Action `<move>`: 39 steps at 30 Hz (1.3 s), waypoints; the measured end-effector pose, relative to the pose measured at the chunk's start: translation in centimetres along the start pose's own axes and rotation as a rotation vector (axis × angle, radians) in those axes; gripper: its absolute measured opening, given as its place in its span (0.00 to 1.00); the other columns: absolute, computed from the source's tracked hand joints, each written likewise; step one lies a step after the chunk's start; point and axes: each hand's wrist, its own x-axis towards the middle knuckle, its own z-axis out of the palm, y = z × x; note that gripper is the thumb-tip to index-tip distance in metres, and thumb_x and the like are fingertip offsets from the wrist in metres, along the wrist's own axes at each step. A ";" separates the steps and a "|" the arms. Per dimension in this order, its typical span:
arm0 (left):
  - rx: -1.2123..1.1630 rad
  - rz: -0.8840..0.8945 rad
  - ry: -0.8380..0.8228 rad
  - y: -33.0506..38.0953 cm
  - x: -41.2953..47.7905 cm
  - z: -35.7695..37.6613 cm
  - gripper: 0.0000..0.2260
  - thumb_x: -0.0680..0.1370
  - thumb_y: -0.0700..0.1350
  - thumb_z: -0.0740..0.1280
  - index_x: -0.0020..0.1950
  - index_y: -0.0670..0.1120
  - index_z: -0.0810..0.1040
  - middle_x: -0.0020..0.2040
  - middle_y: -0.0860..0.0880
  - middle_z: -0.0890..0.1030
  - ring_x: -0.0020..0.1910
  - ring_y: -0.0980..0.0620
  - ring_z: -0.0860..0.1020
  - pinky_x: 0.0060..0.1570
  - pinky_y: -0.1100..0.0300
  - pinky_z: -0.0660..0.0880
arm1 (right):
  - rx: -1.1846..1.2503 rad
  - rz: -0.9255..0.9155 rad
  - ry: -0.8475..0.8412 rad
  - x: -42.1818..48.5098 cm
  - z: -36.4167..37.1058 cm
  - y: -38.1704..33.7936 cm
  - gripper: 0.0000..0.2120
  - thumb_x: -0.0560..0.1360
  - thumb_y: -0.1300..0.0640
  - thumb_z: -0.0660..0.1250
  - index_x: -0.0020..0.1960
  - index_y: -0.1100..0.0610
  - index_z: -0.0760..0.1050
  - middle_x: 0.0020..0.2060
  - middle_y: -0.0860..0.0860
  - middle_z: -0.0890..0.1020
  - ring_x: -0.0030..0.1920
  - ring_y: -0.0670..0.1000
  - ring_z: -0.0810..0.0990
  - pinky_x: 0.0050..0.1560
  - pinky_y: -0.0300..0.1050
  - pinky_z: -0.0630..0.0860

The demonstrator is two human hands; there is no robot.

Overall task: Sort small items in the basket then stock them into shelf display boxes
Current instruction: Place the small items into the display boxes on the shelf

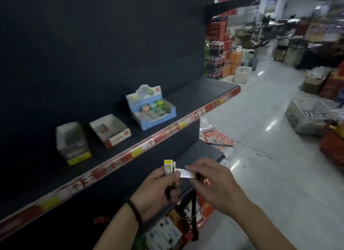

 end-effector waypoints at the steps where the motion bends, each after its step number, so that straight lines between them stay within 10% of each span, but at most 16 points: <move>1: 0.005 0.020 0.023 1.0 -1.2 -1.7 0.03 0.84 0.40 0.66 0.55 0.41 0.74 0.37 0.46 0.72 0.32 0.51 0.67 0.33 0.59 0.63 | 0.040 -0.017 0.000 1.4 1.3 -1.2 0.19 0.76 0.61 0.78 0.65 0.51 0.84 0.55 0.42 0.80 0.54 0.37 0.79 0.55 0.27 0.74; 10: -0.101 0.407 0.476 7.5 -7.6 -13.4 0.07 0.85 0.34 0.55 0.56 0.42 0.71 0.38 0.44 0.75 0.28 0.51 0.66 0.30 0.58 0.65 | 0.292 -0.123 -0.024 15.8 8.3 -9.0 0.11 0.72 0.63 0.82 0.49 0.49 0.86 0.48 0.41 0.86 0.47 0.45 0.85 0.47 0.37 0.79; 15: 0.301 0.726 1.011 8.9 -8.5 -19.1 0.05 0.88 0.44 0.59 0.58 0.49 0.74 0.44 0.43 0.81 0.36 0.47 0.73 0.38 0.49 0.71 | 0.268 -0.210 -0.143 23.5 11.7 -10.4 0.07 0.72 0.59 0.81 0.42 0.49 0.85 0.43 0.39 0.85 0.45 0.43 0.84 0.47 0.43 0.80; 20: 0.490 0.629 1.345 8.5 -7.6 -23.6 0.05 0.86 0.51 0.62 0.59 0.62 0.74 0.55 0.54 0.81 0.53 0.52 0.80 0.55 0.46 0.80 | 0.150 -0.244 -0.375 30.0 16.1 -11.8 0.03 0.76 0.50 0.77 0.47 0.48 0.88 0.46 0.41 0.87 0.48 0.42 0.83 0.54 0.46 0.80; 25: 0.547 0.649 1.378 8.0 -6.6 -25.0 0.09 0.83 0.54 0.66 0.62 0.64 0.78 0.58 0.55 0.82 0.56 0.55 0.81 0.55 0.43 0.81 | 0.050 -0.305 -0.562 33.7 19.7 -13.3 0.06 0.80 0.56 0.72 0.51 0.49 0.88 0.50 0.41 0.87 0.51 0.42 0.82 0.46 0.28 0.76; 30: 0.566 0.636 1.358 7.6 -6.5 -25.1 0.09 0.82 0.55 0.68 0.61 0.61 0.79 0.56 0.57 0.84 0.55 0.57 0.82 0.53 0.47 0.82 | 0.029 -0.314 -0.680 34.6 21.8 -14.2 0.07 0.78 0.58 0.71 0.47 0.51 0.89 0.47 0.43 0.89 0.50 0.42 0.85 0.57 0.38 0.80; 39: 0.399 0.624 1.301 7.4 -6.9 -26.5 0.07 0.83 0.46 0.69 0.60 0.54 0.81 0.51 0.59 0.85 0.49 0.57 0.83 0.48 0.55 0.81 | 0.071 -0.265 -0.776 35.2 22.4 -13.9 0.09 0.78 0.60 0.73 0.49 0.48 0.89 0.42 0.34 0.83 0.43 0.31 0.79 0.42 0.21 0.70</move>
